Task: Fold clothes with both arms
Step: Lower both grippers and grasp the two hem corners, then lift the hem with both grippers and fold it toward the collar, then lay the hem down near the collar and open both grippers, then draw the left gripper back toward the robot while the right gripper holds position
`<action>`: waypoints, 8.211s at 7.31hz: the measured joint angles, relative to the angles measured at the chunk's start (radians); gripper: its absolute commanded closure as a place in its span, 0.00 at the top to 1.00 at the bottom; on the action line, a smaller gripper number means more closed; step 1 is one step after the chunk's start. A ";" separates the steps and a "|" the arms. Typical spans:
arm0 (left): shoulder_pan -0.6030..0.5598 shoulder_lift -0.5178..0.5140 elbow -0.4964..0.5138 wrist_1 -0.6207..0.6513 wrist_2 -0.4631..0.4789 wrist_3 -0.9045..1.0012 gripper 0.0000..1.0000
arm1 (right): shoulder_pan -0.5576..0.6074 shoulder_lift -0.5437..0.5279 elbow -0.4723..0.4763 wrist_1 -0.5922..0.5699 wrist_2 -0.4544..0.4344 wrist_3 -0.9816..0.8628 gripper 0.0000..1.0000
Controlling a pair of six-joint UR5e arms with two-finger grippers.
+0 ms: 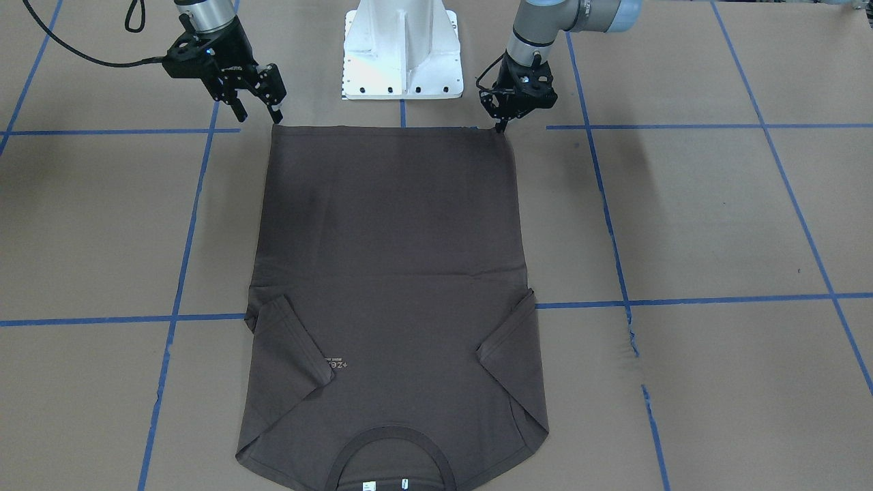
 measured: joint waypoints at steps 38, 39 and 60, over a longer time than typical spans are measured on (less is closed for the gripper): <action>-0.621 -0.504 0.644 -0.077 -0.202 0.566 0.00 | 0.586 0.736 -0.788 -0.101 0.292 -0.322 0.00; -0.620 -0.511 0.692 -0.110 -0.201 0.566 0.00 | 0.575 0.733 -0.805 -0.085 0.289 -0.323 0.00; -0.326 -0.117 0.255 -0.201 -0.157 0.180 0.40 | 0.631 0.627 -0.704 -0.071 0.374 -0.639 1.00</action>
